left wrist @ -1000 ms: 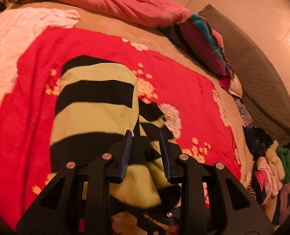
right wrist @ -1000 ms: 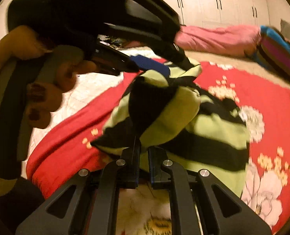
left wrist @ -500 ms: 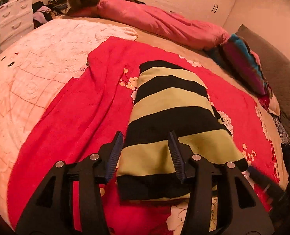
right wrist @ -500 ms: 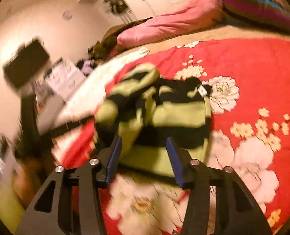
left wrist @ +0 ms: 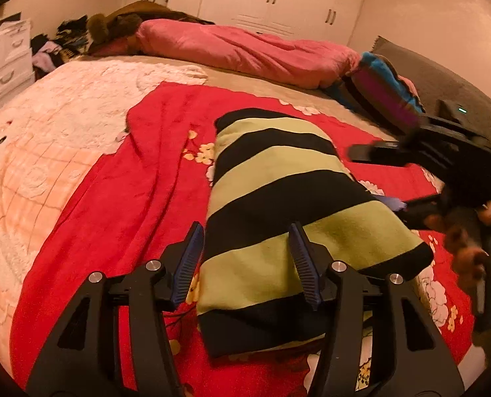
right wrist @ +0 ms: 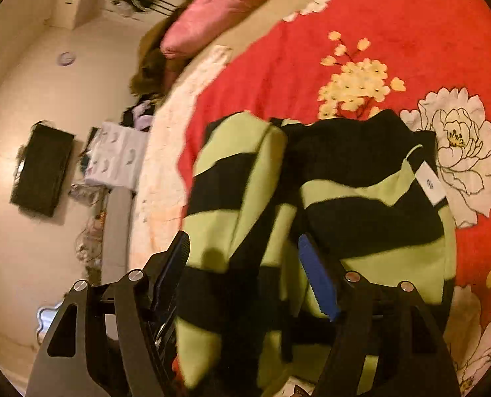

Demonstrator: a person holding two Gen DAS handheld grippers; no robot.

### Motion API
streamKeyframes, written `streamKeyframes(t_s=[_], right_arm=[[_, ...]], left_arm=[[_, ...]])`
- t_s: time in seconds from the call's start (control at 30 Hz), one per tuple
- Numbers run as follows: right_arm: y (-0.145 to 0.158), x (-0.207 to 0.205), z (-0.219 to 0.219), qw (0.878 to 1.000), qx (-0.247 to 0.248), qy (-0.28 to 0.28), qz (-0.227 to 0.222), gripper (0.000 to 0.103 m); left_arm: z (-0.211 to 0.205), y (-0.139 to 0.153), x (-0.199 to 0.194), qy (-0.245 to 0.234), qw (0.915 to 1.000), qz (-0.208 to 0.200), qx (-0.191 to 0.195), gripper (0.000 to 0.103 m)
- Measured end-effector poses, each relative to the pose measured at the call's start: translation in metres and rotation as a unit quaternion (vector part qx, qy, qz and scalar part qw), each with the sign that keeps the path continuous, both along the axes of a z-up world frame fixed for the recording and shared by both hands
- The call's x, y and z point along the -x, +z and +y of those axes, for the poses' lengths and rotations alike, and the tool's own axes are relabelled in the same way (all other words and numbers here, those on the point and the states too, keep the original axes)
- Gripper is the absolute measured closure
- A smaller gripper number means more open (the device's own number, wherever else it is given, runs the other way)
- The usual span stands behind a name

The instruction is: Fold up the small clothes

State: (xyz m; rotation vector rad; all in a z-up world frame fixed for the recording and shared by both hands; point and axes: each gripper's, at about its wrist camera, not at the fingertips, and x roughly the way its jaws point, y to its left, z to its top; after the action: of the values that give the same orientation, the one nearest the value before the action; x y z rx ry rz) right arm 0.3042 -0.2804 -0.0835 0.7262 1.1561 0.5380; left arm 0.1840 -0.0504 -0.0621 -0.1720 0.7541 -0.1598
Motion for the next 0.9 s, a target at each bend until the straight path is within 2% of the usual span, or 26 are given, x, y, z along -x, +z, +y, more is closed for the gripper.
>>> streamKeyframes(t_s=[0.13,0.27,0.3,0.33,0.4,0.43,0.53,0.7,0.9], right_arm=[[-0.007,-0.007,0.009,1.0,0.011,0.009,0.015,0.033],[-0.006,-0.014,0.017,1.0,0.017,0.016,0.011,0.033],[-0.006,-0.017,0.02,1.0,0.021,0.02,0.008,0.036],[-0.007,-0.019,0.026,0.999,0.027,0.029,0.003,0.045],[-0.007,-0.019,0.032,0.998,0.043,0.041,-0.007,0.055],[-0.004,-0.016,0.037,0.997,0.054,0.046,-0.024,0.065],[0.009,-0.005,0.041,0.993,0.071,0.057,-0.079,0.081],[0.039,0.013,0.049,0.977,0.108,0.081,-0.166,0.088],[0.068,0.026,0.021,0.963,0.142,0.079,-0.213,0.088]], left_arm=[[-0.002,-0.001,-0.003,-0.009,1.0,-0.002,-0.002,0.056],[-0.001,-0.005,-0.007,-0.012,0.9999,0.007,0.005,0.055],[0.0,-0.006,-0.007,-0.012,0.9999,0.008,0.006,0.055],[0.001,-0.006,-0.008,-0.011,0.9999,0.008,0.007,0.054],[0.001,-0.007,-0.009,-0.009,0.9999,0.011,0.008,0.054],[0.002,-0.007,-0.009,-0.008,0.9999,0.012,0.01,0.054],[0.005,-0.006,-0.009,-0.004,0.9998,0.01,0.016,0.054],[0.008,-0.002,-0.006,-0.007,0.9997,-0.003,0.024,0.05],[-0.007,0.01,0.004,-0.052,0.9974,-0.043,0.026,0.049]])
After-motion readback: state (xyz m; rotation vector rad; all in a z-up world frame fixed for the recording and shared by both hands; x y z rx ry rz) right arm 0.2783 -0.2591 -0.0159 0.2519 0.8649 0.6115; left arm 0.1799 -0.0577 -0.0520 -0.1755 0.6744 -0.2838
